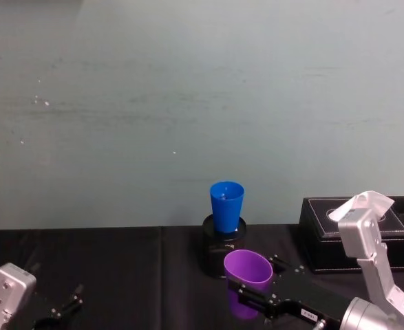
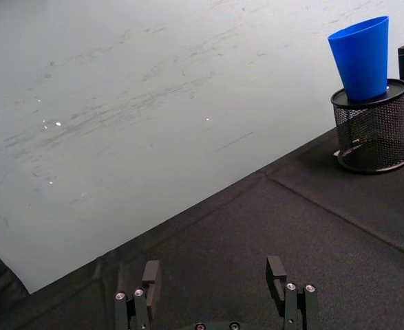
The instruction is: Pick up one cup with a gripper and tap it against the other cup.
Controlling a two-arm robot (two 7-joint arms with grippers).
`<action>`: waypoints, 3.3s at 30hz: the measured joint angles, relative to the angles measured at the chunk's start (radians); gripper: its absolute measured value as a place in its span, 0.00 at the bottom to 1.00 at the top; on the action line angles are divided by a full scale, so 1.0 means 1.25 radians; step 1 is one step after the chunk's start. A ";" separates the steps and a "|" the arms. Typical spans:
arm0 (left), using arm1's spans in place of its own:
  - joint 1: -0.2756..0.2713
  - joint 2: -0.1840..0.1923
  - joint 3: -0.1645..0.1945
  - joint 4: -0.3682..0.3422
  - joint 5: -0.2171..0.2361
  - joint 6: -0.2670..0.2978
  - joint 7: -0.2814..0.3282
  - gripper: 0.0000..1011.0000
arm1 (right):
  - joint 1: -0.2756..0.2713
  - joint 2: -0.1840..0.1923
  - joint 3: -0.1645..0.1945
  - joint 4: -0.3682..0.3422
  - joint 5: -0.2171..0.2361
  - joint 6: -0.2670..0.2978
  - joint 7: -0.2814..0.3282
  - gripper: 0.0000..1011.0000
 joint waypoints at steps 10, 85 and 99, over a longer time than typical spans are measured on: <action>0.000 0.000 0.000 0.000 0.000 0.000 0.000 0.99 | 0.013 -0.004 -0.013 -0.003 -0.004 0.013 -0.013 0.73; 0.000 0.000 0.000 0.000 0.000 0.000 0.000 0.99 | 0.009 -0.004 -0.009 -0.001 -0.004 0.010 -0.008 0.73; 0.000 0.000 0.000 0.000 0.000 0.000 0.000 0.99 | 0.021 -0.011 -0.018 0.012 -0.010 0.005 -0.009 0.73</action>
